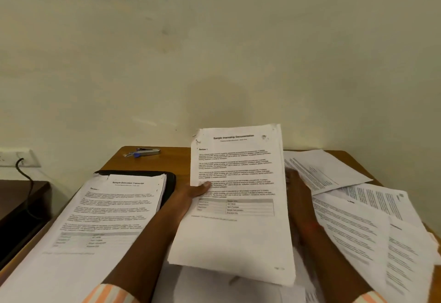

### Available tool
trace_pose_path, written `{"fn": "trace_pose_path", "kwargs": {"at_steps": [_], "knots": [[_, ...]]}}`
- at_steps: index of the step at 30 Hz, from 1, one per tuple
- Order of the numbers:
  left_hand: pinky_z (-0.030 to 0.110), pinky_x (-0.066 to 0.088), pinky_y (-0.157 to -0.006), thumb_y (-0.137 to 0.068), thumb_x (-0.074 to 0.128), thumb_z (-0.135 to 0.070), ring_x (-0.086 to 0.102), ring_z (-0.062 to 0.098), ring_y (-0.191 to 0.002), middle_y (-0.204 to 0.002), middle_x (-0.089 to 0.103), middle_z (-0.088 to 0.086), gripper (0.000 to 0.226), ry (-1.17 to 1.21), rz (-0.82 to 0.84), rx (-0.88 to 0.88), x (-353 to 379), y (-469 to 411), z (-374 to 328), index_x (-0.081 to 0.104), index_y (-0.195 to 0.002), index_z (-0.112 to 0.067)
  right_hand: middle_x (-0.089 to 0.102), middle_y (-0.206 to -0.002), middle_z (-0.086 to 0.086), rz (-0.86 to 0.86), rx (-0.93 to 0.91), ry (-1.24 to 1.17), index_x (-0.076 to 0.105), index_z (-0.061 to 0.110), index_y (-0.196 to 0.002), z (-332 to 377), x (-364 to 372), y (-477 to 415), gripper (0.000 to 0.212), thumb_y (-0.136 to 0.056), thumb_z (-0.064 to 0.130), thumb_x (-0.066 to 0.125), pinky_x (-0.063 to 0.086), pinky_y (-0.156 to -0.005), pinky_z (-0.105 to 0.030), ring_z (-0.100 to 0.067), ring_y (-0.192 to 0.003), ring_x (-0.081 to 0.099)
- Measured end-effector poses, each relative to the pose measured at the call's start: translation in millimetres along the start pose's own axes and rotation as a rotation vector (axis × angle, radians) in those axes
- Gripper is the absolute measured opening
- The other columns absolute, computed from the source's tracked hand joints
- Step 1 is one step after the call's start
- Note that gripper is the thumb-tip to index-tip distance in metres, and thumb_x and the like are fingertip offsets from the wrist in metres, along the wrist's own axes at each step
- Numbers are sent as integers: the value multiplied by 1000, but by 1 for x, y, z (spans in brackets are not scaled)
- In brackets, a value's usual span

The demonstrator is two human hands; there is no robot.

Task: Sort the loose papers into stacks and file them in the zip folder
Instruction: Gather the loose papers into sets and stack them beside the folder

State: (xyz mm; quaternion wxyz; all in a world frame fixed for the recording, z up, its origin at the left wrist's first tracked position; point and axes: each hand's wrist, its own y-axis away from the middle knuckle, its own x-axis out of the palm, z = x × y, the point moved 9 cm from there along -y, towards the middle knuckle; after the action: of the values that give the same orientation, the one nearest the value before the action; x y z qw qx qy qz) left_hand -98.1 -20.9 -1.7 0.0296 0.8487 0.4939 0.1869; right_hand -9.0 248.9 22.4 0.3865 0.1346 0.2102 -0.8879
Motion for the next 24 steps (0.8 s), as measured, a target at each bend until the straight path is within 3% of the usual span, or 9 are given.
{"fn": "trace_pose_path", "kwargs": {"at_steps": [1, 3, 5, 7, 10, 17, 24], "knots": [[55, 52, -101, -98, 59, -4, 67, 41, -114, -126, 69, 20, 31, -10, -8, 6, -1, -2, 0, 62, -128, -8, 73, -104, 0, 87, 0, -105, 67, 13, -108, -1, 6, 5, 15, -100, 15, 55, 54, -86, -24, -19, -97, 68], [52, 57, -94, -95, 61, -7, 70, 38, -109, -124, 71, 18, 34, -3, -24, 30, -5, -2, -1, 61, -129, -8, 77, -92, -2, 207, 26, -211, 76, 9, -99, -7, 9, 10, 20, -94, 0, 58, 59, -78, -30, -23, -89, 73], [50, 59, -89, -94, 64, -10, 71, 36, -108, -123, 71, 16, 38, 14, -60, 78, -12, -2, -2, 60, -131, -9, 76, -88, 2, 84, 5, -131, 77, 11, -94, -9, -4, 9, 14, -92, 3, 65, 56, -76, -30, -20, -87, 72], [46, 61, -82, -98, 62, -6, 73, 34, -99, -113, 75, 14, 24, 41, -216, 115, -32, -1, -4, 66, -121, -12, 71, -86, 5, -138, -4, -13, 73, 15, -92, -13, -25, 5, 6, -92, 11, 69, 47, -72, -22, -18, -87, 67], [52, 58, -88, -98, 62, -4, 72, 37, -99, -110, 75, 12, 28, 84, -360, 103, -51, -2, 0, 65, -124, -13, 73, -90, 2, -245, 59, -153, 73, 16, -95, -31, -34, 3, 4, -94, 16, 68, 46, -69, -21, -20, -89, 66], [33, 57, -58, -98, 61, -5, 73, 29, -84, -97, 76, 7, 16, 66, -362, 90, -47, 1, -3, 66, -110, -16, 73, -93, 1, -221, 120, -344, 72, 16, -102, -39, -37, -1, 9, -95, 16, 66, 53, -77, -30, -18, -92, 67], [39, 60, -64, -98, 61, -8, 76, 32, -87, -105, 78, 10, 28, 156, -298, 96, -50, 0, -2, 64, -125, -15, 74, -101, 1, -216, 160, -478, 70, 18, -106, -35, -36, 2, 11, -97, 17, 64, 56, -79, -31, -15, -96, 69]]}}
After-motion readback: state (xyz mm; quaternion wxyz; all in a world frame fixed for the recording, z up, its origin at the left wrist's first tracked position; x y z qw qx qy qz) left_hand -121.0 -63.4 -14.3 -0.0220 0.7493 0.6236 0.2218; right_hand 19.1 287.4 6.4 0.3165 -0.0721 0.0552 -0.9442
